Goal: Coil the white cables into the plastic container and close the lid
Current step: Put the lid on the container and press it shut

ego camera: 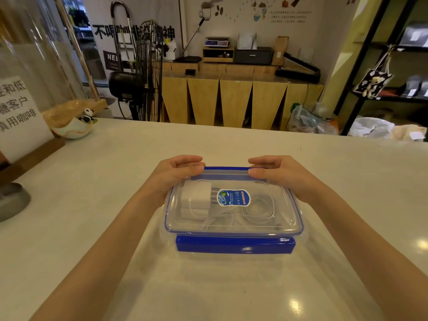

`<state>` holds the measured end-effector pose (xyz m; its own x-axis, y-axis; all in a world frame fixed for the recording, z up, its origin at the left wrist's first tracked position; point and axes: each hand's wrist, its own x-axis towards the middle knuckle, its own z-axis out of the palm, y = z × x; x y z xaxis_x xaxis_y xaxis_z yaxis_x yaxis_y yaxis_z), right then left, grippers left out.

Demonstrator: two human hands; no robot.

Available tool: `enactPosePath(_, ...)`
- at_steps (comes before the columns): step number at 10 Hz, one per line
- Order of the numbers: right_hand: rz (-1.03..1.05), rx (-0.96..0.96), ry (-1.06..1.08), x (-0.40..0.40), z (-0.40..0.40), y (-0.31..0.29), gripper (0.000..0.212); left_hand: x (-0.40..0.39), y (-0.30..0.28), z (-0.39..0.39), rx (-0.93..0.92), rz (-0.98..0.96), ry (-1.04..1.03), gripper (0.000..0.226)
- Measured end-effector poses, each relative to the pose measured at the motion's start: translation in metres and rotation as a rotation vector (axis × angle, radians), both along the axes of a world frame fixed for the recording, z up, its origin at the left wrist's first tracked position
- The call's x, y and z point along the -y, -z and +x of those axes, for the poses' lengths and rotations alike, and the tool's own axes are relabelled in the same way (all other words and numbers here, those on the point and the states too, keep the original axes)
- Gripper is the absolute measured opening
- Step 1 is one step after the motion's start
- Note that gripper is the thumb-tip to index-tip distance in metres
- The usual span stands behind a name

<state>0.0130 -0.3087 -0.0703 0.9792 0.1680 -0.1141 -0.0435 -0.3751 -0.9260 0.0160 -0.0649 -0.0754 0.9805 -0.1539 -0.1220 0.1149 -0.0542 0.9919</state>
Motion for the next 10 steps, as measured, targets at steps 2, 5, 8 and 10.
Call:
enactPosePath(2,-0.024,0.068,-0.032,0.000,-0.001,0.000,0.013,0.001,0.001,0.002,0.062,-0.010,-0.003,0.017)
enactPosePath(5,-0.010,0.096,-0.034,0.002,0.002,0.002,0.017,0.000,0.004,0.006,0.116,0.001,-0.011,0.015)
enactPosePath(8,-0.221,0.355,-0.032,-0.007,-0.009,-0.028,0.022,0.001,-0.006,0.002,0.365,0.325,0.017,0.012)
enactPosePath(10,0.310,0.927,0.076,-0.002,-0.083,-0.118,0.016,0.006,-0.034,0.003,0.678,0.670,-0.028,0.037)
